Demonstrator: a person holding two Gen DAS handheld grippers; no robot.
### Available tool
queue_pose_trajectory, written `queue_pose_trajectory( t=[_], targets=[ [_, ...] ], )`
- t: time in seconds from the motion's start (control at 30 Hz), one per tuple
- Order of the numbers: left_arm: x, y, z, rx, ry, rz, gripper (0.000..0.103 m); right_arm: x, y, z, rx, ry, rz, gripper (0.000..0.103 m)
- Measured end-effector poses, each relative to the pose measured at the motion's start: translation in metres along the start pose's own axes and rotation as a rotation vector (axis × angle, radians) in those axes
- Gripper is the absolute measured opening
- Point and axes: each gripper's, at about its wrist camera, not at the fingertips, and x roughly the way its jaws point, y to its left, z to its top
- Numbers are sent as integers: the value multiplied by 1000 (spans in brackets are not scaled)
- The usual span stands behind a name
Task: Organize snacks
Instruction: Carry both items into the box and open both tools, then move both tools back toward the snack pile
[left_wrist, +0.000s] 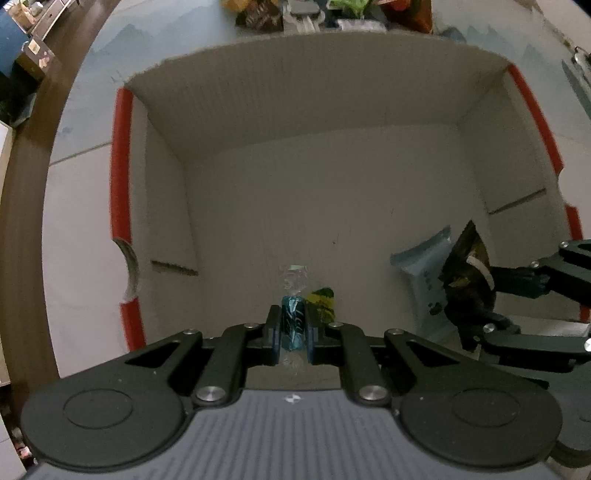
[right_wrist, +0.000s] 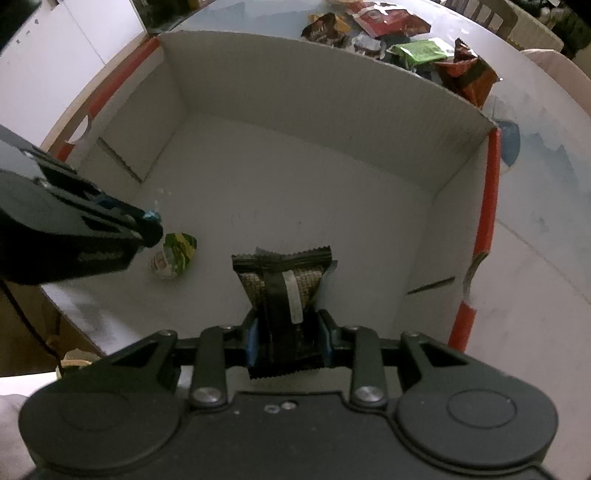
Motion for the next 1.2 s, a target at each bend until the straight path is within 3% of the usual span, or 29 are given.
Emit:
queue_pose_trajectory(
  t=[0.43, 0.6, 0.83, 1.2],
  targets=[
    [10, -1, -10, -5, 11, -9, 13, -2, -5, -9, 73, -21, 20, 32],
    [4, 6, -9, -22, 6, -51, 23, -18, -8, -11, 104, -67, 46, 35],
    [-22, 9, -13, -6, -60, -68, 28, -41, -10, -13, 134, -134, 78, 37],
    [-86, 21, -21, 20, -198, -94, 29, -86, -4, -16, 161, -271, 92, 60]
  ],
)
